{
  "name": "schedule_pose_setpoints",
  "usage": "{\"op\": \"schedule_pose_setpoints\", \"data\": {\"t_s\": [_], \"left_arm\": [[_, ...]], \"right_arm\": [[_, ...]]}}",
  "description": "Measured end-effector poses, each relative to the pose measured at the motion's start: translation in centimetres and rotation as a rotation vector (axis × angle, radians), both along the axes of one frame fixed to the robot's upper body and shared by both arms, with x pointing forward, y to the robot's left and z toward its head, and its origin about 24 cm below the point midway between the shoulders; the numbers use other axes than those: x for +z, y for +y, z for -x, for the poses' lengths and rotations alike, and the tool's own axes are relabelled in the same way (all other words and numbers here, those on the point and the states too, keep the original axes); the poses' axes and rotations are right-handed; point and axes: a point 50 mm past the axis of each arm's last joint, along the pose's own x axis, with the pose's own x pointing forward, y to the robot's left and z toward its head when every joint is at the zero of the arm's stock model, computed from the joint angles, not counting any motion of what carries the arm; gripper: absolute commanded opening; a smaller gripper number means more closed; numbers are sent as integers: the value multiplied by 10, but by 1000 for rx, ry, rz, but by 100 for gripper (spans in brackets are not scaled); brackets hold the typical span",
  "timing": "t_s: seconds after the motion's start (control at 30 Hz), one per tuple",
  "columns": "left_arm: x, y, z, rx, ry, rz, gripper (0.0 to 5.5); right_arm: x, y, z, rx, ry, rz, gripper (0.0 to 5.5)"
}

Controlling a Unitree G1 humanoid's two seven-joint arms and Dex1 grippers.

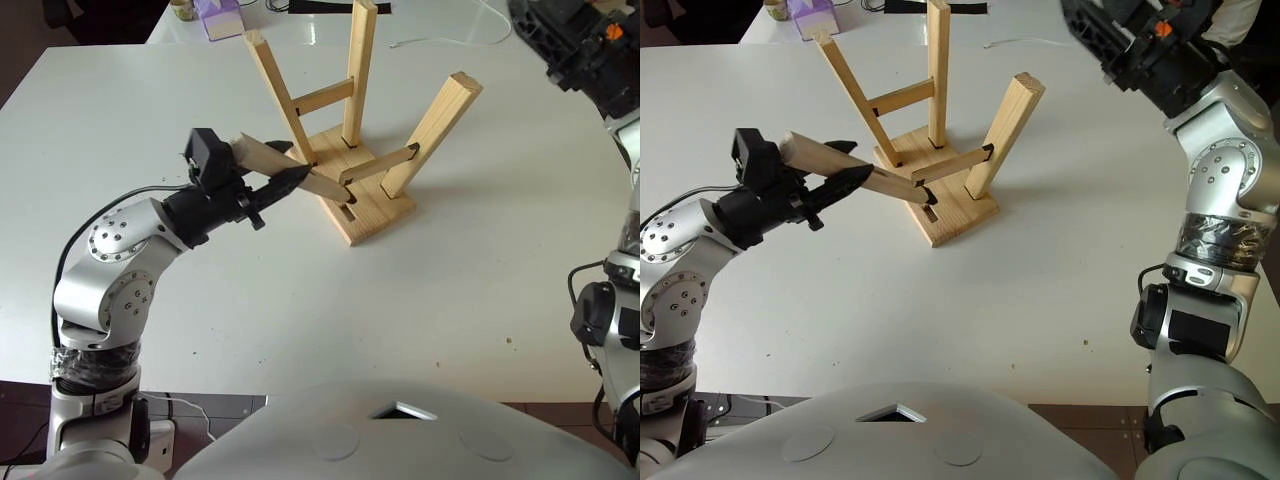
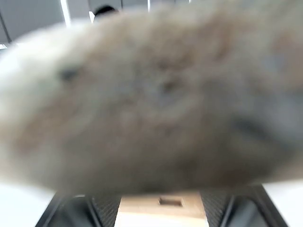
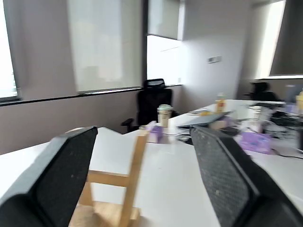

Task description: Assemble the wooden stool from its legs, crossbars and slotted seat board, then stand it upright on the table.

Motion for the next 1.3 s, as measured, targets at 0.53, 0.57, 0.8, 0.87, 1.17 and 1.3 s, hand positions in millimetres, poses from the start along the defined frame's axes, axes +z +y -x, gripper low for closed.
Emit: {"op": "schedule_pose_setpoints", "data": {"t_s": [0.53,0.57,0.8,0.87,1.17,1.3], "left_arm": [[13,-2,-26,-125,64,-169,204],[15,-3,-28,-137,64,-183,204],[30,-5,-46,-207,79,-314,204],[29,-6,-47,-213,81,-337,204],[26,-11,-49,-215,69,-350,204],[23,-13,-49,-210,64,-365,204]], "right_arm": [[-82,25,28,-143,150,159,360],[-88,34,33,-107,165,165,360],[-108,76,67,-39,224,153,360],[-112,83,72,-41,246,139,360],[-115,84,74,-53,269,145,360],[-115,85,72,-51,269,147,360]]}}
